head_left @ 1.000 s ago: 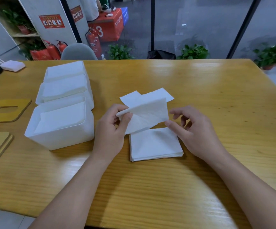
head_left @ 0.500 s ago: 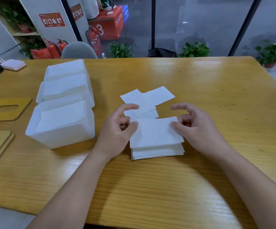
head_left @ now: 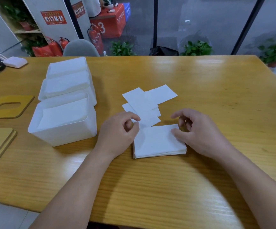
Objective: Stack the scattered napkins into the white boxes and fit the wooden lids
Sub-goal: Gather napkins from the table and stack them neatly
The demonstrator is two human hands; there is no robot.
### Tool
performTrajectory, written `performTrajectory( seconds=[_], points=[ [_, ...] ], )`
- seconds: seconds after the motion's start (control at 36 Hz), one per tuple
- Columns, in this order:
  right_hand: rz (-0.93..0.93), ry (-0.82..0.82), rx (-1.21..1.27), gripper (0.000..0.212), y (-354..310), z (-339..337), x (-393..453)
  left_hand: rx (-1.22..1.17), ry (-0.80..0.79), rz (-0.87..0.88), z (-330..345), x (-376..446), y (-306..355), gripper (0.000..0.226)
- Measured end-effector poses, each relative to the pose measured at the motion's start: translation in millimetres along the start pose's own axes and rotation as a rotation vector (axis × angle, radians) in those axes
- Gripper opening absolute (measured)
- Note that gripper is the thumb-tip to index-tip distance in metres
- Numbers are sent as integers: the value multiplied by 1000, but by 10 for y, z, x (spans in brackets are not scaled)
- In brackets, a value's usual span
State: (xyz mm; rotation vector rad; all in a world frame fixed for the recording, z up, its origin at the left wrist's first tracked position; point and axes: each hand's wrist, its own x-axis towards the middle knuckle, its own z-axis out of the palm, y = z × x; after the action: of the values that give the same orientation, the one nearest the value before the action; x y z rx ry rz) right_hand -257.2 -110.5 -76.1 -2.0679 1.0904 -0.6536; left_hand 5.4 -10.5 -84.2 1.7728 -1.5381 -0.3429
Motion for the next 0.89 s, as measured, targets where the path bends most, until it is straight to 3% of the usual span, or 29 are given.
performTrajectory(
  seconds=[0.17, 0.33, 0.58, 0.72, 0.81, 0.89],
  points=[
    [-69, 4, -29, 17, -2, 53, -10, 102, -31, 56, 42, 95, -131, 22],
    [-92, -74, -102, 21, 23, 133, -11, 218, -160, 57, 51, 228, -119, 30],
    [-54, -46, -45, 16, 31, 138, 0, 213, -120, 68, 83, 211, -61, 34],
    [-96, 39, -8, 43, -17, 123, -3, 56, 13, 162, 59, 127, 23, 28],
    [-112, 20, 55, 61, -36, 108, 2, -64, 8, 212, 91, 29, 103, 24],
    [-127, -20, 64, 61, -52, 104, -8, -131, -29, 274, 145, -40, 171, 23]
  ],
)
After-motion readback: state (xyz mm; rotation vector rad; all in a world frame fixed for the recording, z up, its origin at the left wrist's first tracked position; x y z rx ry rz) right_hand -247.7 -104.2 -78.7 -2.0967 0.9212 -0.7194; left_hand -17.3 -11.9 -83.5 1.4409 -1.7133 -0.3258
